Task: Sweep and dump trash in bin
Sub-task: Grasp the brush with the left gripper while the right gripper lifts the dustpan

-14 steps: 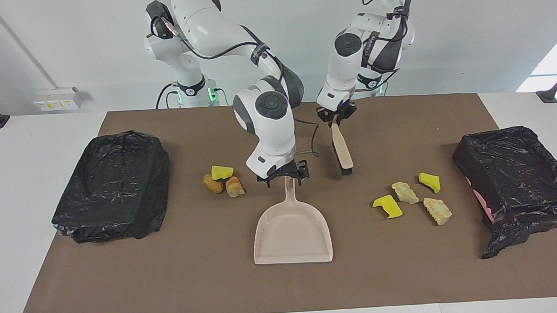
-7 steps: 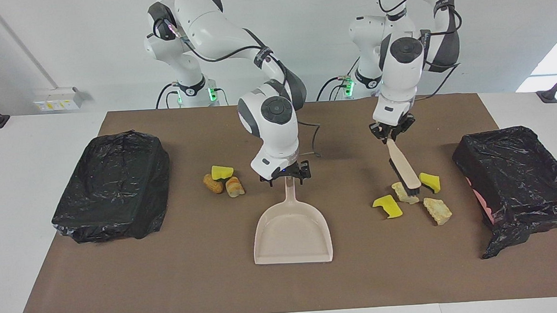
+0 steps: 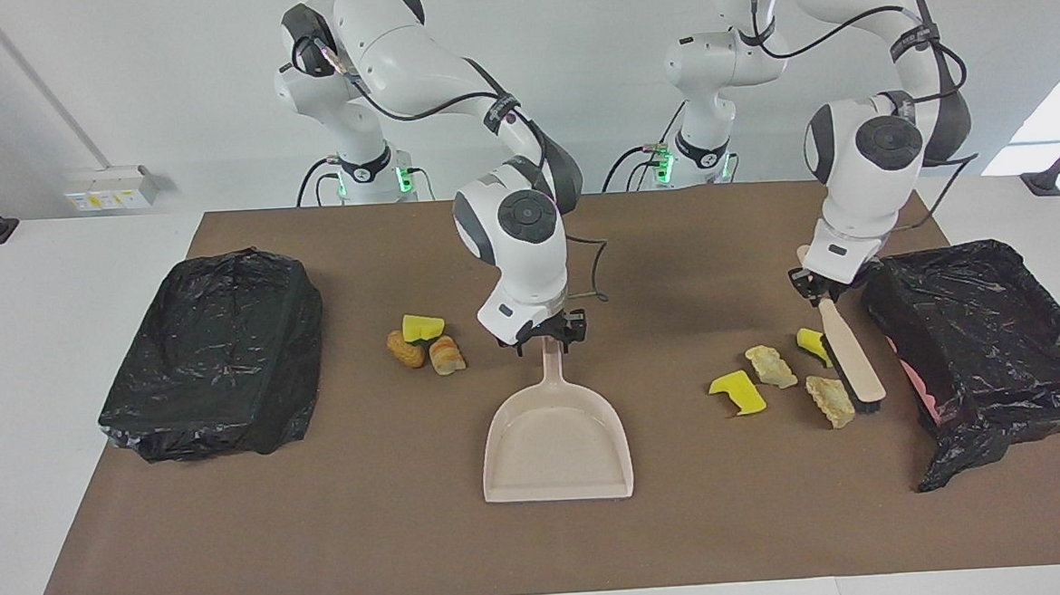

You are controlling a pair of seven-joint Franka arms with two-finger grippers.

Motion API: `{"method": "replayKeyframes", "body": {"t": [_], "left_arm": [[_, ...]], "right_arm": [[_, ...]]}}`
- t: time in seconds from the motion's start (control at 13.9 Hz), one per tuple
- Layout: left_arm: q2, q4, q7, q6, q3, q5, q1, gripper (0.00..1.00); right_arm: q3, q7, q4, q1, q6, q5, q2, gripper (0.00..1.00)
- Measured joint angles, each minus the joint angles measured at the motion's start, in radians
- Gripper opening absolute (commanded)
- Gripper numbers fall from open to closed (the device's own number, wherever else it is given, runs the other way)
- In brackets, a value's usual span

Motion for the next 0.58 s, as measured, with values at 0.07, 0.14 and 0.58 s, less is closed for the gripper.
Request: {"method": "replayKeyframes", "body": {"t": [0.07, 0.14, 0.58], "left_arm": [[0.013, 0.002, 0.032, -0.001, -0.001, 0.000, 0.011, 0.00], [0.017, 0.001, 0.057, -0.010, -0.004, -0.003, 0.013, 0.00], [-0.010, -0.053, 0.210, -0.055, -0.038, -0.173, -0.044, 0.00]], "right_arm": [[0.001, -0.023, 0.000, 0.000, -0.006, 0.000, 0.000, 0.00], [0.001, -0.046, 0.000, -0.001, -0.012, 0.000, -0.001, 0.00], [0.013, -0.483, 0.001, -0.016, -0.019, 0.000, -0.020, 0.00]]}}
